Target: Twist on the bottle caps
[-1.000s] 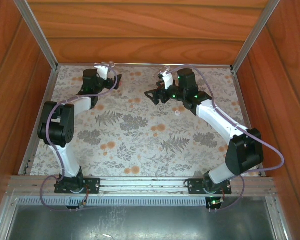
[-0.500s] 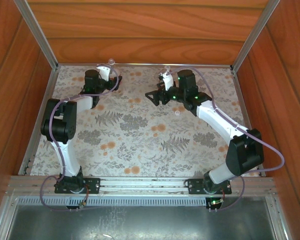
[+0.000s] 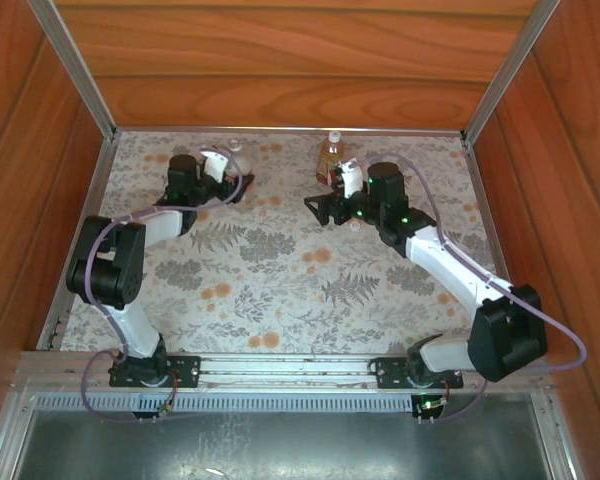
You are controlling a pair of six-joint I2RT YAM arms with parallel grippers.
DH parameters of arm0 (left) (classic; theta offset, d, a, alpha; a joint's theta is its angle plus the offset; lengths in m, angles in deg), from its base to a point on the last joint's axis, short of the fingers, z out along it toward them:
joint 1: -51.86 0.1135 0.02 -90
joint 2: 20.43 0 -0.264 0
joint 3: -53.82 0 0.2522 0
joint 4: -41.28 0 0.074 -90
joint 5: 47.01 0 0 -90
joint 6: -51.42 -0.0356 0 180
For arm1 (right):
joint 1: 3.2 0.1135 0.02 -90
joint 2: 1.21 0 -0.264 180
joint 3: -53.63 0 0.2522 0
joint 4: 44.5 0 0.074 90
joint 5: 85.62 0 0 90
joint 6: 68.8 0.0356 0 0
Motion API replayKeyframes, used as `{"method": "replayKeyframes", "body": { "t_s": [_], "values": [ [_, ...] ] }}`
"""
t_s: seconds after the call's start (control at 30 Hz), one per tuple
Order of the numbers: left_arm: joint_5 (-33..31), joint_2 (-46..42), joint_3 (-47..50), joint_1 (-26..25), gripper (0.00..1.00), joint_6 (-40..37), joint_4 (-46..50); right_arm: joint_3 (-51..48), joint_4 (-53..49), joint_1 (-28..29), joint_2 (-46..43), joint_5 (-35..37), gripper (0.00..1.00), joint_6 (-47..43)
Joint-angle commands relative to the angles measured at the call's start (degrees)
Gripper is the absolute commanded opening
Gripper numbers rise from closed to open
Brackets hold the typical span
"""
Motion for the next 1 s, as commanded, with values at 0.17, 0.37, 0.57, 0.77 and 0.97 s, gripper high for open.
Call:
{"method": "replayKeyframes", "body": {
  "t_s": [0.17,0.37,0.57,0.77,0.97],
  "values": [
    [6.12,-7.86,7.59,-12.75,0.77,-6.84,-0.07,-10.43,-2.59,-0.77,-11.03,16.18,1.0,1.94],
    [9.19,-6.93,9.32,-20.52,0.77,-7.41,-0.1,-12.74,-9.04,-2.26,-14.19,21.01,0.99,4.58],
    [11.2,-5.1,9.5,-22.61,0.78,-5.57,-0.22,-11.61,-10.0,-2.8,-11.1,23.73,0.87,8.19],
    [11.17,-5.48,9.85,-22.73,0.85,-4.95,-0.34,-6.34,-13.68,-3.56,-2.71,24.26,0.9,6.42],
    [11.05,-6.86,11.09,-22.78,0.98,-5.52,-0.85,-3.12,-12.06,-4.45,6.31,25.32,0.85,4.91]
  ]
}}
